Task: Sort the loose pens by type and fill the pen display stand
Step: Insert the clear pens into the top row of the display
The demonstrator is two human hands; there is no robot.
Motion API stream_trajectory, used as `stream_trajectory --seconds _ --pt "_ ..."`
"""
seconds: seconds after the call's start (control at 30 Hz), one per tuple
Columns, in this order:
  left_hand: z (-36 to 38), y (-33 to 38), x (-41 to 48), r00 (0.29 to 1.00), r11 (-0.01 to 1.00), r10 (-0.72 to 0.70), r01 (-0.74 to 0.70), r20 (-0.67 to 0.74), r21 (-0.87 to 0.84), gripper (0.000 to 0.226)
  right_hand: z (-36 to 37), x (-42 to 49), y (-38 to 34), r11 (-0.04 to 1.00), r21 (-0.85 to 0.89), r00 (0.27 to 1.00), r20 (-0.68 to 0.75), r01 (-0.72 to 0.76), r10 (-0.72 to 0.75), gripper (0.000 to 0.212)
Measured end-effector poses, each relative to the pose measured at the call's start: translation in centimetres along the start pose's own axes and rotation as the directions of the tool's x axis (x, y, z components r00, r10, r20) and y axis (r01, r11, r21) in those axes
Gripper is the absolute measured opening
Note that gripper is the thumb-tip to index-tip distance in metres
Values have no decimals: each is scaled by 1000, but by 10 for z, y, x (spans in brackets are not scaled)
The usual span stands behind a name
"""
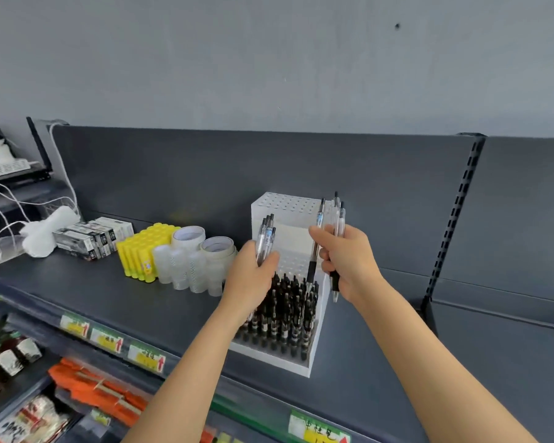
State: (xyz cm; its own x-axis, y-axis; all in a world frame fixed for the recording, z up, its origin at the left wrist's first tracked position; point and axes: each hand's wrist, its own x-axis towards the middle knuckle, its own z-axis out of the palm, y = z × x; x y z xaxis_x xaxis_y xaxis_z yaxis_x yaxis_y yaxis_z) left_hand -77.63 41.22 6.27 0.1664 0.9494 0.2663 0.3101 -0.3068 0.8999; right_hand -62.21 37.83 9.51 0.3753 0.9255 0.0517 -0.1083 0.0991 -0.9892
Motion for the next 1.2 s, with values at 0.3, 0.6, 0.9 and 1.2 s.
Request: stream_trajectory --seconds 0.3,0.6,0.9,1.2 --pt "-42 -13 87 983 991 109 -118 -151 -59 22 48 75 -14 946 -263 982 20 187 -188 26" --pt "-50 -53 146 1000 973 9 -16 -29 -231 16 88 110 -3 858 -457 951 -77 234 -301 14" --pt "-49 -88 163 971 969 58 2 231 -248 13 114 107 6 678 -725 937 -142 122 -320 22" --pt "-60 -105 156 959 935 2 98 282 -341 12 135 114 26 503 -864 966 -122 9 -228 23"
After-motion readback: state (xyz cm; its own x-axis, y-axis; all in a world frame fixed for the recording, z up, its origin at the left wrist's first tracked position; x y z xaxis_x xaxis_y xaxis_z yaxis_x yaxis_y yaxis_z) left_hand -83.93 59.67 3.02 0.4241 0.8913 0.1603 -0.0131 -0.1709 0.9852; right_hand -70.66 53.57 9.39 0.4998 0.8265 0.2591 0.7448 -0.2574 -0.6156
